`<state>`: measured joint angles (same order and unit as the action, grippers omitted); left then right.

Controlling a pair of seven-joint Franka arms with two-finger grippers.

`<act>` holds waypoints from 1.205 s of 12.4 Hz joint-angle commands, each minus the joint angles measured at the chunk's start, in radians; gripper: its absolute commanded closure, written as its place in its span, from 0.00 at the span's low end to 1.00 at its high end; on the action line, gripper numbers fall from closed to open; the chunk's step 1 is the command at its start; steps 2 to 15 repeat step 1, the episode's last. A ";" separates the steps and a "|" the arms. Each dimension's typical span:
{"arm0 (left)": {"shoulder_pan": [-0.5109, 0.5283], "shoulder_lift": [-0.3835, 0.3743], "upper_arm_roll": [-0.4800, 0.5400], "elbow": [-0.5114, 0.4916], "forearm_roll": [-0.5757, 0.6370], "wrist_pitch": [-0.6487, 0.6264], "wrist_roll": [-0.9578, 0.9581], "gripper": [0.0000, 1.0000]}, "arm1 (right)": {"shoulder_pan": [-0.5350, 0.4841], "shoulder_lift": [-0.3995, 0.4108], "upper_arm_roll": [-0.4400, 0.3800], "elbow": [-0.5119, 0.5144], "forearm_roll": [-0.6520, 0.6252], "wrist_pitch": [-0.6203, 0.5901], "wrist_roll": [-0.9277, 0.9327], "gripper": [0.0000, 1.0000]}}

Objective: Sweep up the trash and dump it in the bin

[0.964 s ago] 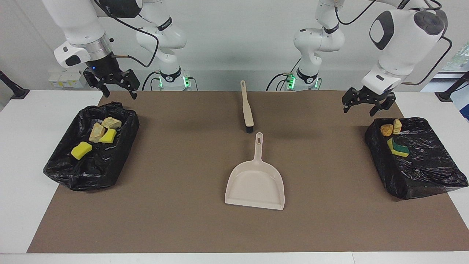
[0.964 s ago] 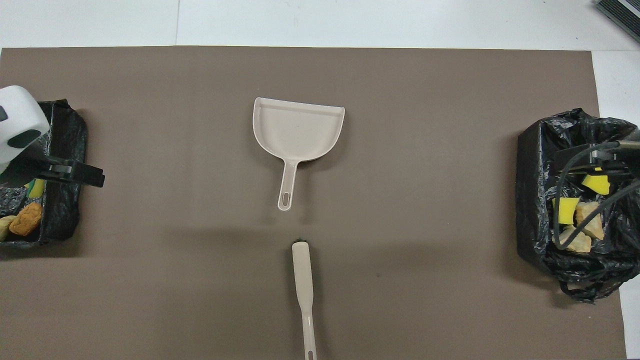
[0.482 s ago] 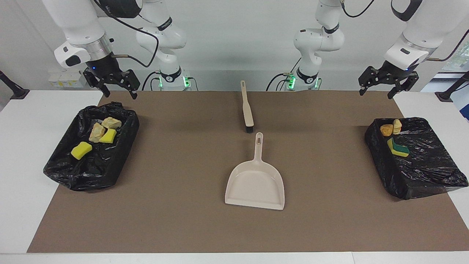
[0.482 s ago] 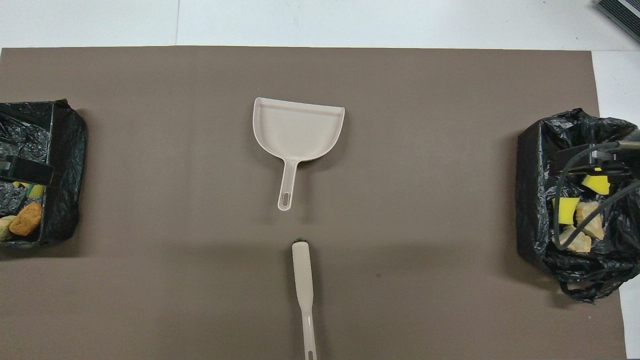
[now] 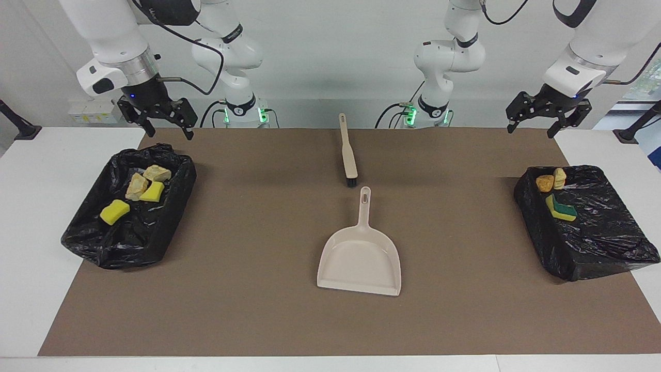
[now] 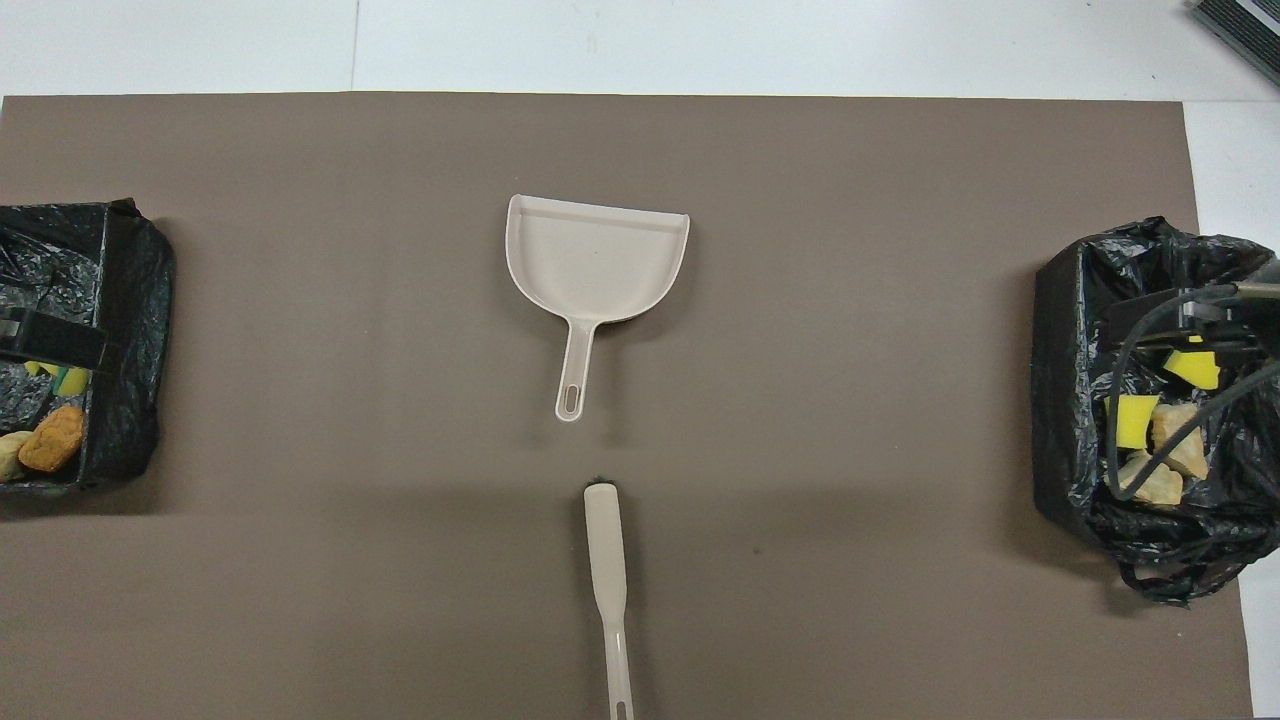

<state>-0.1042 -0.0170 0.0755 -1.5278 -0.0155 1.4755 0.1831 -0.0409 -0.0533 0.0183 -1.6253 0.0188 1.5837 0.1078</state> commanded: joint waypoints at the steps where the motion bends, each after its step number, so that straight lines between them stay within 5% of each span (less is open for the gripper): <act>1: 0.012 -0.003 -0.013 -0.003 0.012 -0.018 0.001 0.00 | -0.002 -0.016 0.003 -0.018 0.016 -0.007 0.021 0.00; 15: 0.012 -0.003 -0.013 -0.003 0.012 -0.018 0.001 0.00 | -0.002 -0.016 0.003 -0.018 0.016 -0.007 0.021 0.00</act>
